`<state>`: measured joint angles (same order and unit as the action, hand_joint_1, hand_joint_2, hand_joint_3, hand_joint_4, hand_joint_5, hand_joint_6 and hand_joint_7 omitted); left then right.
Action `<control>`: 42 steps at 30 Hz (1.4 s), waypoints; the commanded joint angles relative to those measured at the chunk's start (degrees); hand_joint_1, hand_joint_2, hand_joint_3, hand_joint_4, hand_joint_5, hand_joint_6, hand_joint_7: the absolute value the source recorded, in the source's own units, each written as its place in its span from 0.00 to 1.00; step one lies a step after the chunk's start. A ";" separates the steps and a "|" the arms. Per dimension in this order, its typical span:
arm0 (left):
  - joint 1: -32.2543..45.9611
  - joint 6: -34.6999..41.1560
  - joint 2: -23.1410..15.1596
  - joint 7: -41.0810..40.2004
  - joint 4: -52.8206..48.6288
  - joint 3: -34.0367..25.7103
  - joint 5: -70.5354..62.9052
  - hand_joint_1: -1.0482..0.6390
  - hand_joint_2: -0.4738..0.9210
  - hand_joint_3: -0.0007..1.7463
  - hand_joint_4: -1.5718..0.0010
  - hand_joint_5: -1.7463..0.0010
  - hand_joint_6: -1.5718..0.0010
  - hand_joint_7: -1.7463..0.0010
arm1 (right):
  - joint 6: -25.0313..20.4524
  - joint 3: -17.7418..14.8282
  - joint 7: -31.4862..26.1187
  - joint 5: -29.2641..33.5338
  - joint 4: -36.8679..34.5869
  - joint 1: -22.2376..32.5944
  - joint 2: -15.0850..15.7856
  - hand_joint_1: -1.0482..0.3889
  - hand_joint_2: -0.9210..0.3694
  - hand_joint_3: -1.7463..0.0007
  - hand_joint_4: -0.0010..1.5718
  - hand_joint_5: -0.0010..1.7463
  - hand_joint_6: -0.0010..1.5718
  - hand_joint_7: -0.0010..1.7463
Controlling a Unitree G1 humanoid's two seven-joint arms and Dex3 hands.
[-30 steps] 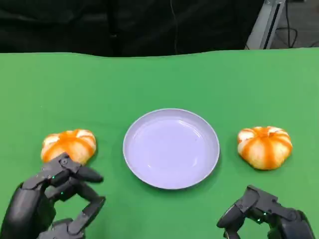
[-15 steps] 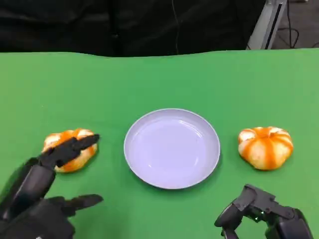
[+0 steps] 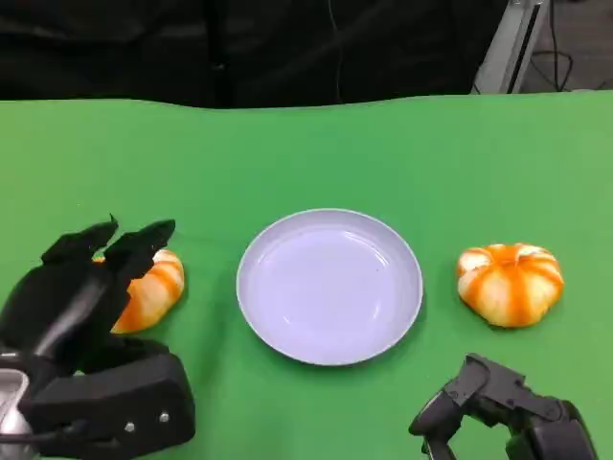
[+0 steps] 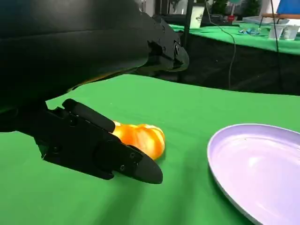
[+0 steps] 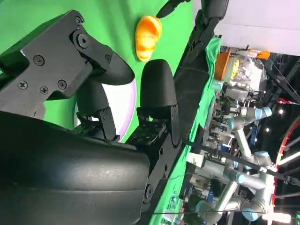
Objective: Grasp the bread from the table and place it into the plate.
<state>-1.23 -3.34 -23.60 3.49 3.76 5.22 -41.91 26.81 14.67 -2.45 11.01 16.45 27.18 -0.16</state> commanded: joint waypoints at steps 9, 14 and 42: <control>-12.68 7.96 -0.74 -1.69 -14.56 8.54 -9.82 0.28 0.97 0.00 0.99 0.96 0.91 1.00 | -0.03 -0.10 -0.52 0.04 0.67 0.70 0.03 0.65 0.43 0.28 0.45 0.92 0.49 0.76; -16.86 9.36 -0.13 -1.65 -20.99 11.41 -9.53 0.29 0.98 0.00 0.99 0.95 0.92 1.00 | 0.10 0.05 -0.77 0.61 0.85 0.83 -0.02 0.65 0.43 0.28 0.45 0.92 0.49 0.76; -35.39 -11.00 5.50 -20.13 -68.56 19.07 2.57 0.50 1.00 0.03 0.42 0.51 0.24 0.91 | 1.02 0.51 -1.47 1.37 1.22 2.14 -0.33 0.65 0.42 0.29 0.44 0.91 0.49 0.75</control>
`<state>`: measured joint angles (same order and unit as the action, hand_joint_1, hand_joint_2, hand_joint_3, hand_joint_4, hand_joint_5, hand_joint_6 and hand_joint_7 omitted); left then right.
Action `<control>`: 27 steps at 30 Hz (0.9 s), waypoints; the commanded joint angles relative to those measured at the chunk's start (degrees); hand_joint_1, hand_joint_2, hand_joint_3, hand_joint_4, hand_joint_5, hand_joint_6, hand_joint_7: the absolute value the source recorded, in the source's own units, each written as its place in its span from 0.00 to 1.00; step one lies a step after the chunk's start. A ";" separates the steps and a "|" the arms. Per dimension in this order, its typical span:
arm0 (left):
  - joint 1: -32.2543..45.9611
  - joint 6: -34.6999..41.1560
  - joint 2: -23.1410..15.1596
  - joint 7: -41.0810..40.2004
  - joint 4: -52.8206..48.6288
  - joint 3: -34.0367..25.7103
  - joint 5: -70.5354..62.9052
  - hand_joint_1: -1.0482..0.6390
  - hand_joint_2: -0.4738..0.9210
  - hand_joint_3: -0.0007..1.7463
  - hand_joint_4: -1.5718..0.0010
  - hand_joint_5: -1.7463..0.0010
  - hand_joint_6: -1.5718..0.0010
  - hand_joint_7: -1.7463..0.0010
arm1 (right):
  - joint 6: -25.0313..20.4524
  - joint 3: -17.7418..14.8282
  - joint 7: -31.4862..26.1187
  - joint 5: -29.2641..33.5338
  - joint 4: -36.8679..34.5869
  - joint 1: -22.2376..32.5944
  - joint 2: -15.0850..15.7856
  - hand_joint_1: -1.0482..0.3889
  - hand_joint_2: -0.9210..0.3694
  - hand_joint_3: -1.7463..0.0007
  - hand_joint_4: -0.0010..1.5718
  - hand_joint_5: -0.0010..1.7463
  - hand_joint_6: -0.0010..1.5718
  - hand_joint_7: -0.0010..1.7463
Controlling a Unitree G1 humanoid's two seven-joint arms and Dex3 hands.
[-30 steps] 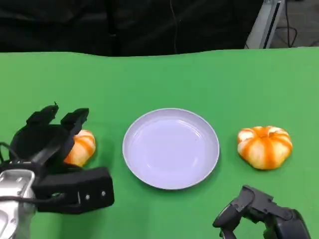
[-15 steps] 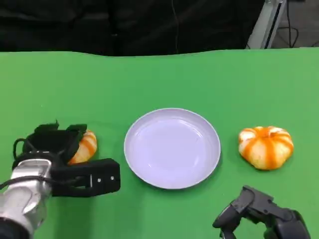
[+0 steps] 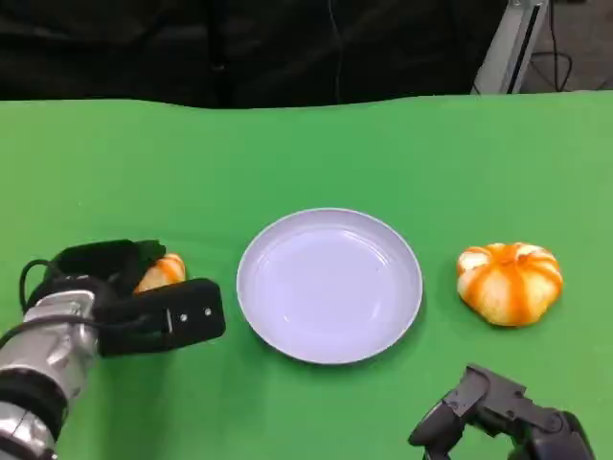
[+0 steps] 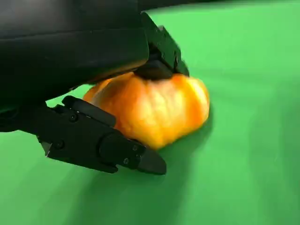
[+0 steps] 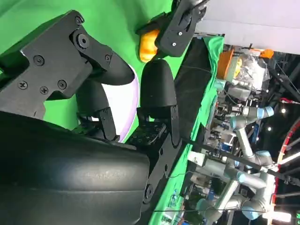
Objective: Grasp the bread from the table and place it into the plate.
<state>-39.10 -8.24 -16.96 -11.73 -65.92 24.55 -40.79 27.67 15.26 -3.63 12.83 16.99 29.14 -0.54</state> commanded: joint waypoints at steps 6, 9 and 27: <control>4.49 -13.30 -3.27 -10.67 8.08 -0.64 2.15 0.51 0.72 0.55 0.44 0.01 0.42 0.37 | 0.14 -0.11 -0.31 -0.35 0.39 -0.30 -0.06 0.66 0.43 0.27 0.45 0.92 0.49 0.76; 6.54 -14.91 -4.66 -15.35 16.17 -2.36 1.87 0.54 0.67 0.63 0.43 0.00 0.53 0.08 | 0.16 -0.08 -0.33 -0.25 0.12 -0.49 -0.07 0.66 0.43 0.27 0.45 0.92 0.49 0.76; 9.91 -14.65 1.27 -7.84 41.02 -4.22 4.36 0.55 0.54 0.82 0.43 0.00 0.55 0.00 | 0.86 -0.58 -0.17 -0.39 -1.01 -1.15 0.33 0.66 0.43 0.27 0.45 0.91 0.49 0.75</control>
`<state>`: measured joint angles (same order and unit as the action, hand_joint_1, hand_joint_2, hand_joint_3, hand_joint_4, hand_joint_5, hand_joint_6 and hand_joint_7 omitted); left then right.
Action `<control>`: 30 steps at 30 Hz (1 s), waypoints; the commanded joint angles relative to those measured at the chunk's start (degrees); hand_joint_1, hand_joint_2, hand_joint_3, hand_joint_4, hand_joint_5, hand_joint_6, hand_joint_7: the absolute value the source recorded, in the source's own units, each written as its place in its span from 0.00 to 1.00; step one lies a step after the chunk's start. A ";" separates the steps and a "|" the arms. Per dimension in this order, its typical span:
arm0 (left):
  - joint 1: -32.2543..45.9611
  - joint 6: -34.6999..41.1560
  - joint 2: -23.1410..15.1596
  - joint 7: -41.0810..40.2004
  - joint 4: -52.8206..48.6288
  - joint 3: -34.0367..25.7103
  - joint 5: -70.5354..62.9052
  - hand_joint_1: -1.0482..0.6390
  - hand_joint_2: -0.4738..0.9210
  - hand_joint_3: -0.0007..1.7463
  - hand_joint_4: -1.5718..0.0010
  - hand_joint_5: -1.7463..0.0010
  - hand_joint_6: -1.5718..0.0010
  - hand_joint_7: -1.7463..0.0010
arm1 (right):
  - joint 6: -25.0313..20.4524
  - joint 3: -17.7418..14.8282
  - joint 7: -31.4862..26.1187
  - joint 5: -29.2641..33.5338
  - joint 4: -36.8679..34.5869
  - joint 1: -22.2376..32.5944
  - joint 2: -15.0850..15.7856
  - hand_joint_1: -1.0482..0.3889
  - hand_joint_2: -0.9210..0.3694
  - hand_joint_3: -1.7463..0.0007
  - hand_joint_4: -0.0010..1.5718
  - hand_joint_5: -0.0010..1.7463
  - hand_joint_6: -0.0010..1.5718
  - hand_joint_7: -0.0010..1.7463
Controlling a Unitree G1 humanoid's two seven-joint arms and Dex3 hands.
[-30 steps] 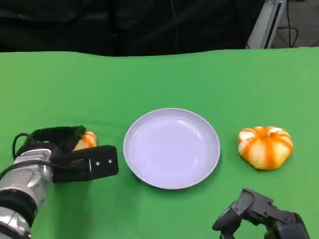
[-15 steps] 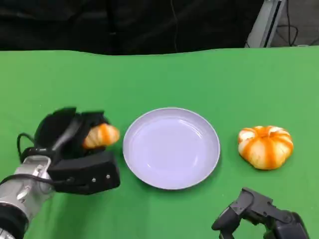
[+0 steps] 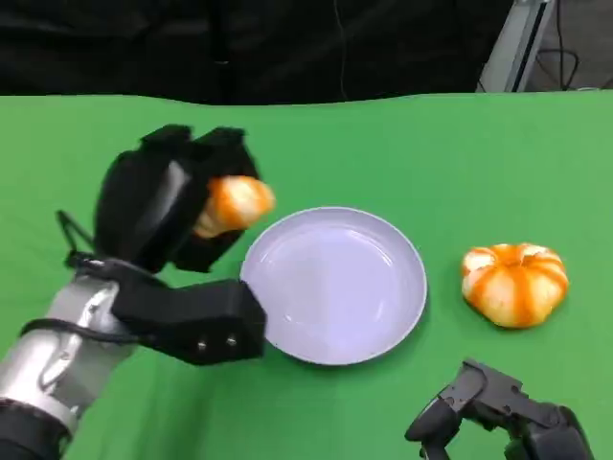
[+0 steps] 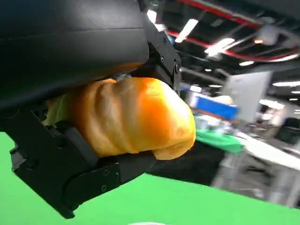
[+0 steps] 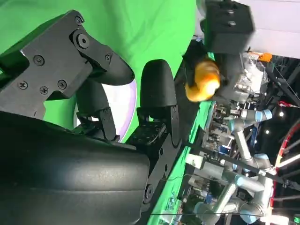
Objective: Grasp the bread from the table and place it into the plate.
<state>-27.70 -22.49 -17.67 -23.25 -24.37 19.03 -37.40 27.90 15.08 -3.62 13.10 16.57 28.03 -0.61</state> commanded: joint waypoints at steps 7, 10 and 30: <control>-6.45 1.39 7.71 7.27 -8.01 3.87 0.10 0.54 0.57 0.76 0.43 0.00 0.55 0.00 | 0.92 -0.42 -0.32 -0.79 -1.26 -0.24 0.18 0.65 0.44 0.27 0.46 0.91 0.50 0.75; -8.78 2.25 9.72 8.66 -12.44 5.02 0.01 0.54 0.58 0.74 0.42 0.00 0.55 0.02 | 1.27 -0.36 -0.44 -0.62 -1.30 -0.16 0.10 0.65 0.44 0.27 0.46 0.91 0.50 0.75; -11.55 11.03 6.24 32.77 -10.83 9.11 0.17 0.01 1.00 0.27 1.00 1.00 1.00 1.00 | 1.19 -0.09 -0.59 0.06 -0.97 0.27 -0.21 0.64 0.43 0.28 0.45 0.91 0.49 0.75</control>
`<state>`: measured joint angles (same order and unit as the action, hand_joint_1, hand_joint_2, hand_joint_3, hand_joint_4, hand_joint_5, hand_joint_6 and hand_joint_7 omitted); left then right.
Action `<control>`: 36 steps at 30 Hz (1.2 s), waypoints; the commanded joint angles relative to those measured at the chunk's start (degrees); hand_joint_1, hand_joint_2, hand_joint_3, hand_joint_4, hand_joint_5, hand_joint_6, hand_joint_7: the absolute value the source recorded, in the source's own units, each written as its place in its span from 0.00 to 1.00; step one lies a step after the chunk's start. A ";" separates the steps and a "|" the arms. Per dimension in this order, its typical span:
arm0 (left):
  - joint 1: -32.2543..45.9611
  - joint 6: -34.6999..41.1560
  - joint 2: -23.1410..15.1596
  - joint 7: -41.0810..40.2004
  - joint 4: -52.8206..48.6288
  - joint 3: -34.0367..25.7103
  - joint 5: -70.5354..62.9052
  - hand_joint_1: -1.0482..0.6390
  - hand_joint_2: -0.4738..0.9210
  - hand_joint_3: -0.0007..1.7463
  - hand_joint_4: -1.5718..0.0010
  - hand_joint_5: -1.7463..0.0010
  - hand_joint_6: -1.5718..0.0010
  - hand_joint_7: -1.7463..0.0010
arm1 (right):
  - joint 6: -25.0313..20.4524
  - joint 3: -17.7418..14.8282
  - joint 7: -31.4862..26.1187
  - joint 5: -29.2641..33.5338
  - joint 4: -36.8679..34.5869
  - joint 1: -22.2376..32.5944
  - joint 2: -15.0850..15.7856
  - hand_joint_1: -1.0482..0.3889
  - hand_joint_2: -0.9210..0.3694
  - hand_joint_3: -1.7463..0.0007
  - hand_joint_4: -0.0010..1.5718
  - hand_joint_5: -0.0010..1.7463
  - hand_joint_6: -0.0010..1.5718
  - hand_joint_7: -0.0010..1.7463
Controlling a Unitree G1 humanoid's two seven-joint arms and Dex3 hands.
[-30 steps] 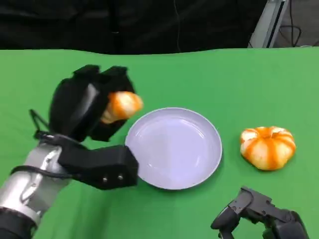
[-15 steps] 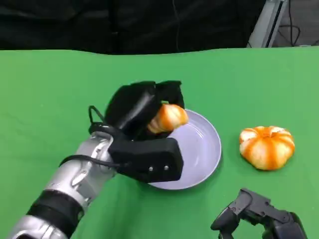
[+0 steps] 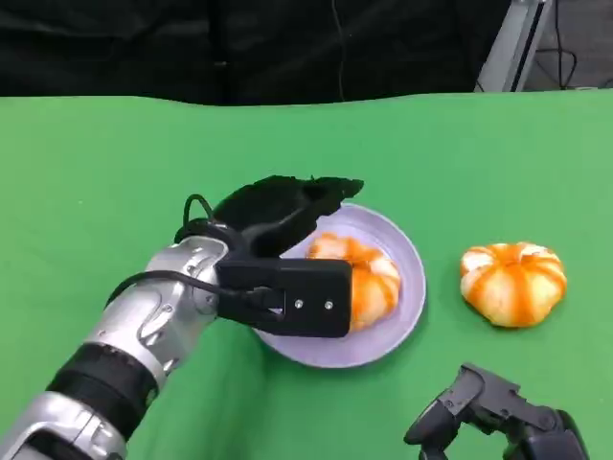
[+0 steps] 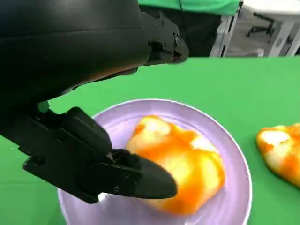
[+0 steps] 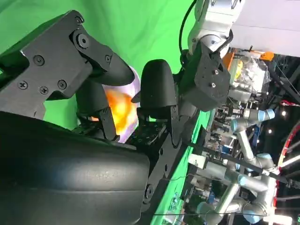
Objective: Grasp the bread from the table and place it into the plate.
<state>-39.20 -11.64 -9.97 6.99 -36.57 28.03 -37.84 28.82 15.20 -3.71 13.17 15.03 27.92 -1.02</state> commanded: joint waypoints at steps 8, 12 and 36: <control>1.80 0.63 -3.88 8.07 7.55 -1.58 3.24 0.01 1.00 0.28 1.00 1.00 1.00 1.00 | 0.41 -0.51 -0.34 -0.32 1.02 0.86 0.44 0.65 0.42 0.28 0.45 0.91 0.49 0.75; 5.51 0.77 -6.64 10.03 15.60 -4.22 6.04 0.05 1.00 0.26 1.00 1.00 1.00 1.00 | 0.20 -0.79 0.05 -0.92 1.19 0.74 0.64 0.65 0.43 0.28 0.45 0.91 0.49 0.75; 48.72 0.62 0.86 4.73 53.58 -31.29 41.31 0.56 0.99 0.15 0.59 0.28 0.64 0.34 | -0.52 0.01 0.01 -0.43 1.91 1.22 0.16 0.66 0.43 0.27 0.44 0.92 0.49 0.76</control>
<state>7.29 -9.88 -10.48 13.42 14.97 -1.73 1.43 28.45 15.27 -3.48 13.08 16.28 28.78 -1.12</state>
